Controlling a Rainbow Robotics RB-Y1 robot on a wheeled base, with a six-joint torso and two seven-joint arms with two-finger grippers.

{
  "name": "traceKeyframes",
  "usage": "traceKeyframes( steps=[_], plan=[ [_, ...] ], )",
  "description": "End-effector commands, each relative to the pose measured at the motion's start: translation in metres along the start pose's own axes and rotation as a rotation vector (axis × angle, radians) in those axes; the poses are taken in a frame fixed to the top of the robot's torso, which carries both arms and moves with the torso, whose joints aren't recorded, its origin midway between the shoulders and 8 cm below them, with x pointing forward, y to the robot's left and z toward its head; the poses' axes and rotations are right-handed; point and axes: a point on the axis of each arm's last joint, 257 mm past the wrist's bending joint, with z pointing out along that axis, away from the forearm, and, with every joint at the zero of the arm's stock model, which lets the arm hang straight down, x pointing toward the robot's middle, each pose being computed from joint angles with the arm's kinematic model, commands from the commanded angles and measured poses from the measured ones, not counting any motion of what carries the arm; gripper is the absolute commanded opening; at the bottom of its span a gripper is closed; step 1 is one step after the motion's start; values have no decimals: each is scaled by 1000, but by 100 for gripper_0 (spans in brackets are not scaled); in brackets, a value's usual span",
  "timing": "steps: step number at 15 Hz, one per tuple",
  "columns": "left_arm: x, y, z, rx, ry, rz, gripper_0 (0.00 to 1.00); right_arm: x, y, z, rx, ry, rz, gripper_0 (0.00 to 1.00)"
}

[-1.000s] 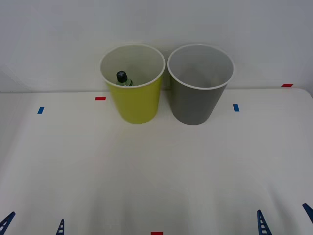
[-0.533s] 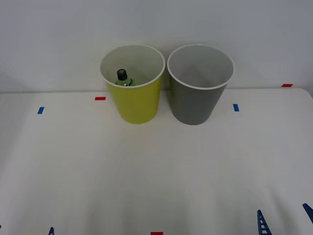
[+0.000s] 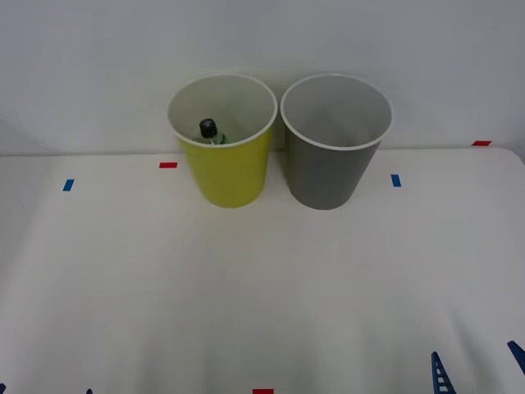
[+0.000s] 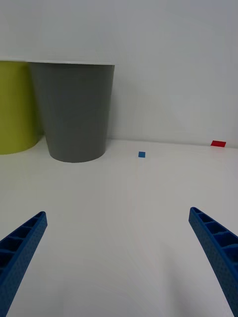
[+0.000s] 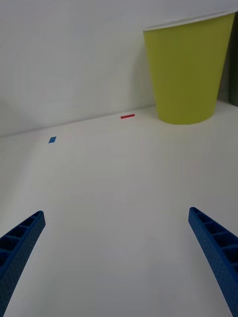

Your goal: Put cans in the gray bin and PET bottles in the light green bin.

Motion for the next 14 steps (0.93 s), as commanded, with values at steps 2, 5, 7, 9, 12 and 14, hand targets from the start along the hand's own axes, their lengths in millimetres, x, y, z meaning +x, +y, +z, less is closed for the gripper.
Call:
traceKeyframes(
  steps=[2, 5, 7, 9, 12, 14],
  plan=[
    [0, 0, 0, 1, 0, 0, 100, 0, 0, 0, 0, 0, 0, 100],
    [0, 0, 0, 1, 0, 0, 100, 0, 0, 0, 0, 0, 0, 100],
    [0, 0, 0, 1, 0, 0, 100, 0, 0, 0, 0, 0, 0, 100],
    [0, 0, 0, 1, 0, 0, 100, 0, 0, 0, 0, 0, 0, 100],
    [0, 0, 0, 1, 0, 0, 100, 0, 0, 0, 0, 0, 0, 100],
    [0, 0, 0, 1, 0, 0, 100, 0, 0, 0, 0, 0, 0, 100]
  ],
)
